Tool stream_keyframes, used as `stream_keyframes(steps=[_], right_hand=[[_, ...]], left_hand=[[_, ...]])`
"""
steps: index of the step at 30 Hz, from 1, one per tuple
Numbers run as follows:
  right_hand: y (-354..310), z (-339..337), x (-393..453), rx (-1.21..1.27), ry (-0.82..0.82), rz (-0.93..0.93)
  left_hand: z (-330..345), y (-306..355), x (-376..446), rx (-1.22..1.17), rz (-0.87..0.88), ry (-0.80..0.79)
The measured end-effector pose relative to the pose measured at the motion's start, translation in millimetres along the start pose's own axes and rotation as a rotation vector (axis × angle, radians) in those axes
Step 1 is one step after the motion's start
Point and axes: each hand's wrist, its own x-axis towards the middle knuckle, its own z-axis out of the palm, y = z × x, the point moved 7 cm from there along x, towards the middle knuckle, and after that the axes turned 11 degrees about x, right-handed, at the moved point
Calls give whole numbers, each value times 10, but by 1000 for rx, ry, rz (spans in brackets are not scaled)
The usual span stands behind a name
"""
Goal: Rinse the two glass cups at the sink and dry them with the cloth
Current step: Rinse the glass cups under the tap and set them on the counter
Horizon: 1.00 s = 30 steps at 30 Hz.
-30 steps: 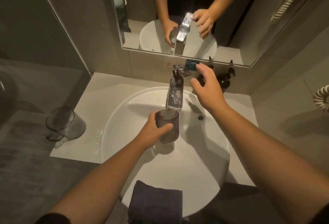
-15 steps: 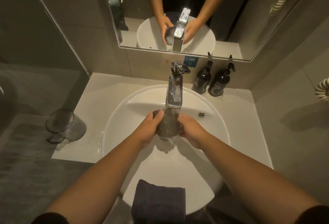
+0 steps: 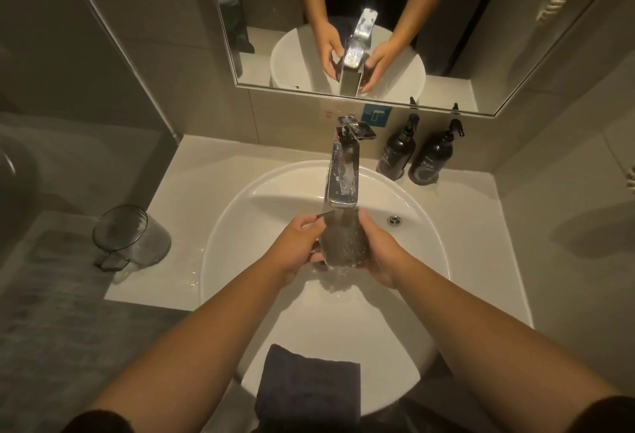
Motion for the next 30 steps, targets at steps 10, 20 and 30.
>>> stream_keyframes(steps=[10,20,30], right_hand=[[59,81,30,109,-53,135],[-1,97,120,-324,76,-33],[16,-20,148,-257,153,316]], left_hand=[[176,83,-30,-53,-36,-86],[86,-220,42,-26,-292,68],[68,-255,2,-87,-496,-91]])
